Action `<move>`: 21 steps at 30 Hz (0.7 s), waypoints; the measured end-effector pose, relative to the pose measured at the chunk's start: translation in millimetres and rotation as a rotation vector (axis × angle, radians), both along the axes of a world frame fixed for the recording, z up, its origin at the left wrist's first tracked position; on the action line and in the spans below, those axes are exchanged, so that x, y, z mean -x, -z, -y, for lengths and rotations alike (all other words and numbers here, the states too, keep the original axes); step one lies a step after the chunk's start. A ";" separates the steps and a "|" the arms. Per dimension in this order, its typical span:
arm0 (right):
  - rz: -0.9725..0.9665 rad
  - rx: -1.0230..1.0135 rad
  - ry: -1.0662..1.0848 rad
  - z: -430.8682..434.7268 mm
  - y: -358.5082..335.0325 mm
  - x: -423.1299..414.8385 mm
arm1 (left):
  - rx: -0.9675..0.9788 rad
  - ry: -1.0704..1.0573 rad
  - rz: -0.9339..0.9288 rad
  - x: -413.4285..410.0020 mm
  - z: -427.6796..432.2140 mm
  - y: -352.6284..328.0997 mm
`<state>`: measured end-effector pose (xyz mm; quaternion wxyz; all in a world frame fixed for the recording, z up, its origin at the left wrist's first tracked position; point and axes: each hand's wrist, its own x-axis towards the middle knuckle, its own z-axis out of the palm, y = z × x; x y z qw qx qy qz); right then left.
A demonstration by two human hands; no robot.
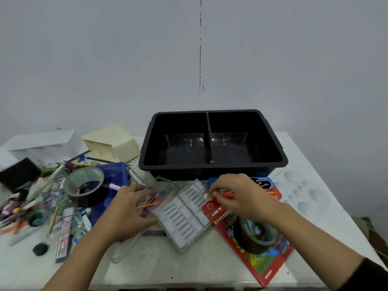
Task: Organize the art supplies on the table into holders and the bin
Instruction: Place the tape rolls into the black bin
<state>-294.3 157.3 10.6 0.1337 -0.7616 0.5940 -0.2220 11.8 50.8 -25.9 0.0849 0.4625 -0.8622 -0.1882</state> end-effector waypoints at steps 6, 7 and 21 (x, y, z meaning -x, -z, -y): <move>-0.266 -0.140 -0.178 32.7 21.0 -57.5 | 0.078 -0.064 -0.045 -26.8 3.0 23.2; -0.308 -0.161 -0.187 38.5 25.0 -63.9 | 0.103 -0.051 -0.037 -28.7 2.9 26.8; -0.534 -0.453 -0.149 91.0 28.9 -95.8 | 0.228 0.130 0.106 -33.3 13.6 39.5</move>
